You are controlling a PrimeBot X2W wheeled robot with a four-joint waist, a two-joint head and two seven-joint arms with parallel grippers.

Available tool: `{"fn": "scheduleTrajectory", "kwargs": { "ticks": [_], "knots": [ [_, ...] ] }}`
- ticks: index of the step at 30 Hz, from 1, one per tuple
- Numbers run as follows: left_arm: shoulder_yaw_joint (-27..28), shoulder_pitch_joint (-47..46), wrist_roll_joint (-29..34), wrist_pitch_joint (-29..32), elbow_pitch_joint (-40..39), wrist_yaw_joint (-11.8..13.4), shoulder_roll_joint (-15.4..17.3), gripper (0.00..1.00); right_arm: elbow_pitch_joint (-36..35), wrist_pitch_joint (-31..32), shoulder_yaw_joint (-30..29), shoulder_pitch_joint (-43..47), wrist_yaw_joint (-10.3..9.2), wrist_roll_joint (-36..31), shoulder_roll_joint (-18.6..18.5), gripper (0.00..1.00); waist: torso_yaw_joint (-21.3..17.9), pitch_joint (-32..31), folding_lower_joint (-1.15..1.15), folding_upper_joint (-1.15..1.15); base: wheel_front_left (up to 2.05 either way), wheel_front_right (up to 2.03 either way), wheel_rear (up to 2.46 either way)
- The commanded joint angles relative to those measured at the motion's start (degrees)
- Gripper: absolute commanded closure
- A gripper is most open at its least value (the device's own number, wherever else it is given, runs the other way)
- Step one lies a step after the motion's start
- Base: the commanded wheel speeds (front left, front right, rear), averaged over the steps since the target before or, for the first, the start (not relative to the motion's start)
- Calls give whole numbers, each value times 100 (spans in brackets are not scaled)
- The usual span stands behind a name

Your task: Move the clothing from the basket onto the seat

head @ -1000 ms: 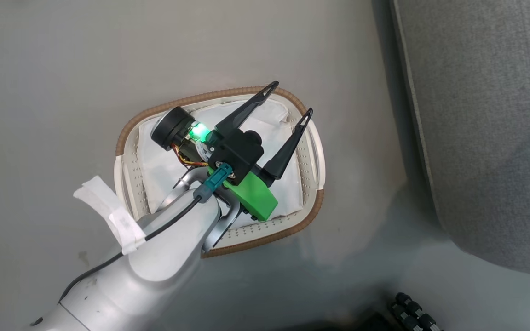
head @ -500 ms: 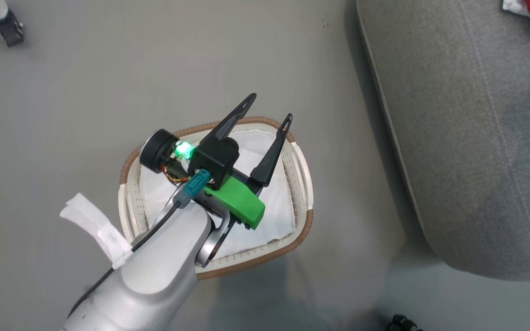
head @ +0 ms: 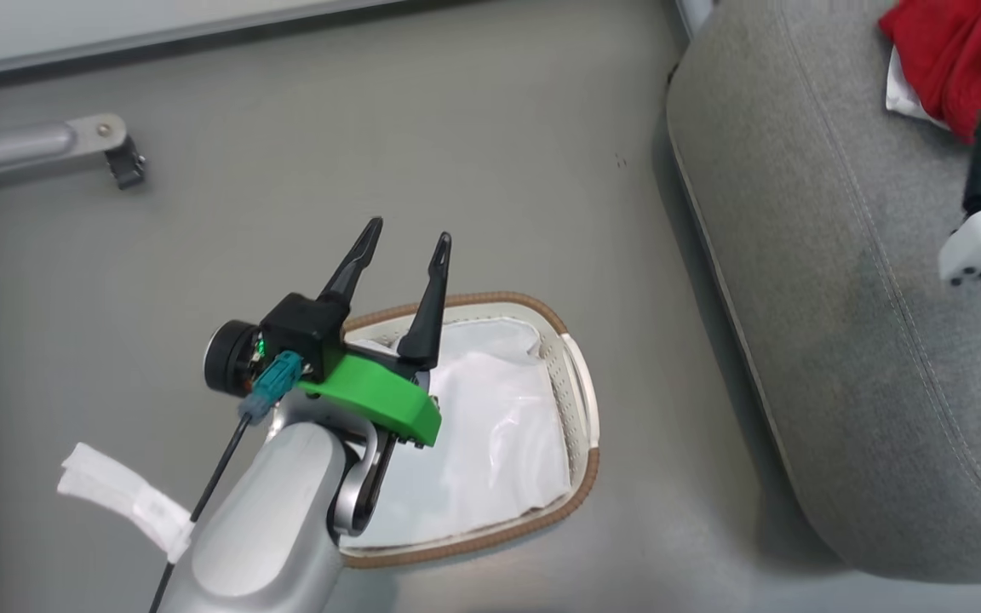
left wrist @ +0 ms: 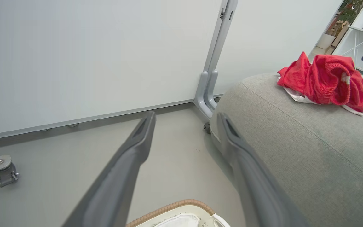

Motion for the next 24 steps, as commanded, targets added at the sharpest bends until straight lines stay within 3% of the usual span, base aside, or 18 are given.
{"fn": "scheduleTrajectory", "kwargs": {
  "ticks": [1,14,24],
  "knots": [
    [118,197,27,5,28,-24,-11,0,-81,-12,62,187,-8,54,63,0,331,-436,0,0,0,0,0],
    [1482,1338,286,6,-38,-17,-176,0,-1079,-11,528,1676,-8,311,888,0,870,-1235,0,0,0,0,0],
    [2187,2254,412,5,-228,-118,-276,0,-1605,-12,936,2842,-8,819,1031,0,973,-1614,0,0,0,0,0]
  ]
}}
